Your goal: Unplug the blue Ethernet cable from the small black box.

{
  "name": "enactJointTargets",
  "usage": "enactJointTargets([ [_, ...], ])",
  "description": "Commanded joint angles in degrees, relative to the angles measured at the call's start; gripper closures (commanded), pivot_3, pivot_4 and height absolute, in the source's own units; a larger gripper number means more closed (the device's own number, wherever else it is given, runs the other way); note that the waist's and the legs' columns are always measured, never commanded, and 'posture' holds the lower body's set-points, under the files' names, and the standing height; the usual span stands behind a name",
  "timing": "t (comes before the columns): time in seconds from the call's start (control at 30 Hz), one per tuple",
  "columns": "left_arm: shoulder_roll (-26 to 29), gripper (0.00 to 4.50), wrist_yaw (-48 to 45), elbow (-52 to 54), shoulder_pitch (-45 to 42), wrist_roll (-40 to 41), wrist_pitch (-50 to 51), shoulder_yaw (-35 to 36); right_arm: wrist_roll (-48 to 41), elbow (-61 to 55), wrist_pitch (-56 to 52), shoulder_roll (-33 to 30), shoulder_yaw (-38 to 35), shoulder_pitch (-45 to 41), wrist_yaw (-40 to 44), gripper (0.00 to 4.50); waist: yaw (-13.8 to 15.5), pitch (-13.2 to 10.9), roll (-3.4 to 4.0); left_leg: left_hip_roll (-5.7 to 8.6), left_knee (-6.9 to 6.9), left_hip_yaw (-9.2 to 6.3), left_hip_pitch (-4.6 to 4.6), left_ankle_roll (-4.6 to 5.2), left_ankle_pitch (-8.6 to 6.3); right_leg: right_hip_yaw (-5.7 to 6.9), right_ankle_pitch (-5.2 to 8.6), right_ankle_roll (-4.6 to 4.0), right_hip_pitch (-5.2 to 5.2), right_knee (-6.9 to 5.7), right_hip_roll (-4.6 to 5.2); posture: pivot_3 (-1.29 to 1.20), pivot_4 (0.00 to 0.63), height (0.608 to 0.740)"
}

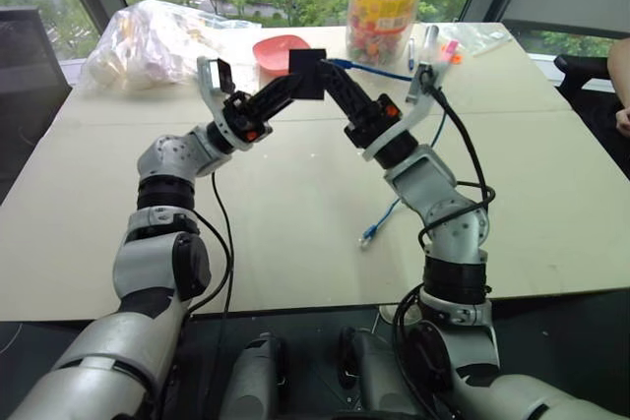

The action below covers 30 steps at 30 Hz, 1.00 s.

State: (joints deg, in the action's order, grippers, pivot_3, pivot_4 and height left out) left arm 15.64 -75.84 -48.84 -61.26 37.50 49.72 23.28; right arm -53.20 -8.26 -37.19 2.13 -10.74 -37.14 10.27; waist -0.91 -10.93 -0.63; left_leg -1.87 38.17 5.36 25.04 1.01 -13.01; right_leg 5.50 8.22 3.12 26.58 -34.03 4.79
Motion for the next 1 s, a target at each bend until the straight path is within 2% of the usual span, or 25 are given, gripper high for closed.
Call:
enactJointTargets([
  [0.03, 0.4, 4.04, -0.3, 2.8, -0.2, 1.7, 0.2, -0.7, -0.3, -0.8, 1.2, 0.0, 0.0, -1.2, 0.6, 2.07, 0.0, 0.0, 0.00, 0.00, 0.00, 0.00, 0.00, 0.00, 0.00, 0.00, 0.00, 0.00, 0.00, 0.00, 0.00, 0.00, 0.150, 0.740],
  [0.1, 0.2, 4.04, -0.4, 3.2, 0.2, 1.7, 0.2, -1.2, -0.2, -0.8, 1.5, 0.2, 0.0, -1.2, 0.6, 3.06, 0.0, 0.0, 0.00, 0.00, 0.00, 0.00, 0.00, 0.00, 0.00, 0.00, 0.00, 0.00, 0.00, 0.00, 0.00, 0.00, 0.150, 0.740],
  [0.17, 0.2, 4.04, -0.4, 3.4, 0.4, 1.8, 0.3, -1.6, -0.2, -0.7, 1.8, 0.4, 0.1, -1.3, 0.6, 4.24, 0.0, 0.0, 0.00, 0.00, 0.00, 0.00, 0.00, 0.00, 0.00, 0.00, 0.00, 0.00, 0.00, 0.00, 0.00, 0.00, 0.150, 0.740],
  [0.2, 0.2, 4.04, -0.4, 3.5, 0.4, 1.9, 0.3, -1.7, -0.1, -0.6, 1.9, 0.4, 0.2, -1.3, 0.8, 4.45, 0.0, 0.0, 0.00, 0.00, 0.00, -0.01, 0.00, 0.00, 0.00, 0.00, 0.00, 0.00, 0.01, 0.00, 0.00, 0.00, 0.150, 0.740],
  [0.43, 0.5, 4.04, 0.0, 3.4, 0.3, 1.8, -0.4, -2.4, -0.4, -0.5, 1.7, 0.7, 0.5, -0.8, 0.8, 4.45, 0.0, 0.0, 0.00, -0.01, 0.00, -0.01, 0.02, 0.00, 0.00, 0.01, 0.01, 0.00, 0.03, 0.00, 0.00, 0.00, 0.150, 0.740],
  [0.57, 2.7, 4.04, 1.6, 0.6, -0.8, 1.6, -3.1, -0.3, -1.3, 1.5, 3.9, 0.8, -3.7, -1.5, -2.1, 4.45, 0.0, 0.0, 0.00, -0.01, 0.00, -0.01, 0.02, 0.00, 0.00, 0.01, 0.03, -0.05, 0.03, 0.00, 0.00, 0.00, 0.150, 0.740],
  [0.8, 7.2, 4.04, 5.4, -4.5, -2.8, 2.8, -8.0, 3.8, -0.1, 6.1, 9.5, -2.3, -8.5, -3.2, -3.9, 4.45, 0.0, 0.0, 0.00, -0.01, 0.00, -0.01, 0.08, 0.00, 0.00, 0.01, 0.02, -0.02, 0.09, 0.01, 0.00, 0.00, 0.150, 0.740],
  [1.0, 7.0, 4.04, 6.9, -6.7, -3.5, 2.3, -11.2, 4.6, 0.5, 8.5, 10.1, -3.9, -8.2, -4.1, -2.0, 4.45, 0.1, 0.0, 0.01, 0.01, -0.04, 0.00, 0.24, 0.00, 0.00, 0.03, -0.01, -0.01, 0.23, 0.02, 0.01, 0.00, 0.150, 0.740],
])
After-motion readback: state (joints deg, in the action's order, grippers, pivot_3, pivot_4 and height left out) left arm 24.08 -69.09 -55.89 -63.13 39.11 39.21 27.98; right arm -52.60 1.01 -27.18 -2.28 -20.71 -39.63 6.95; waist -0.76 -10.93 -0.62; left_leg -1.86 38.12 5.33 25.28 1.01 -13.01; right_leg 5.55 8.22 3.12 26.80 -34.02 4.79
